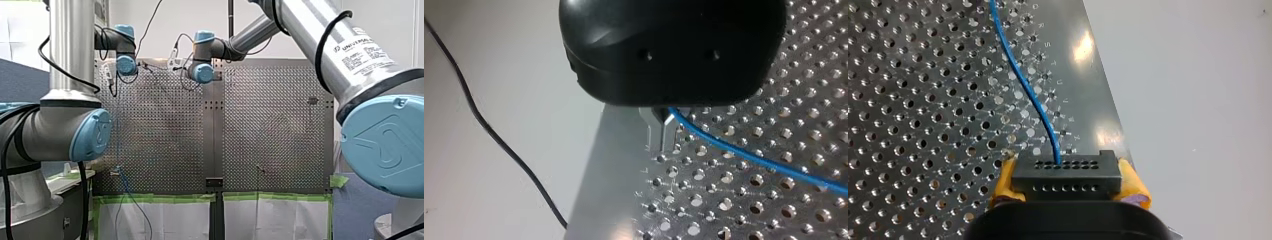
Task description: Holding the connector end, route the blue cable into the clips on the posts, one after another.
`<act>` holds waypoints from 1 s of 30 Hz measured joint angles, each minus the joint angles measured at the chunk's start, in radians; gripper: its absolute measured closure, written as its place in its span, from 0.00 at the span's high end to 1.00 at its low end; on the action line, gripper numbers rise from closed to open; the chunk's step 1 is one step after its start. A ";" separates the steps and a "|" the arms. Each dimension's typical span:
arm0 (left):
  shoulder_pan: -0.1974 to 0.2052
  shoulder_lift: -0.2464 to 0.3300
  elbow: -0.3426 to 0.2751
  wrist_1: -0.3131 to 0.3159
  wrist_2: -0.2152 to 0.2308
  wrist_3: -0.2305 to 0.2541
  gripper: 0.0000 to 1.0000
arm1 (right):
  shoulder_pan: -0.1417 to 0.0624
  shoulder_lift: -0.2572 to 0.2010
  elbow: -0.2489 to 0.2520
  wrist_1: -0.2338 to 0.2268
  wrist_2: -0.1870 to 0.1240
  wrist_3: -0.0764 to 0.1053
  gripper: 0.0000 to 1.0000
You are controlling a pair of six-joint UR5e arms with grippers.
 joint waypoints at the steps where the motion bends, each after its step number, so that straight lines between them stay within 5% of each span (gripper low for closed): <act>1: 0.002 -0.005 0.006 0.004 0.005 -0.008 0.00 | -0.002 0.002 -0.002 0.000 -0.001 0.000 0.00; 13: 0.034 -0.053 0.031 0.015 0.052 -0.050 0.00 | 0.001 0.068 -0.065 0.003 -0.062 -0.006 0.00; 30: 0.044 -0.090 0.032 0.065 0.081 -0.089 0.00 | -0.039 0.077 -0.081 0.002 -0.071 -0.005 0.00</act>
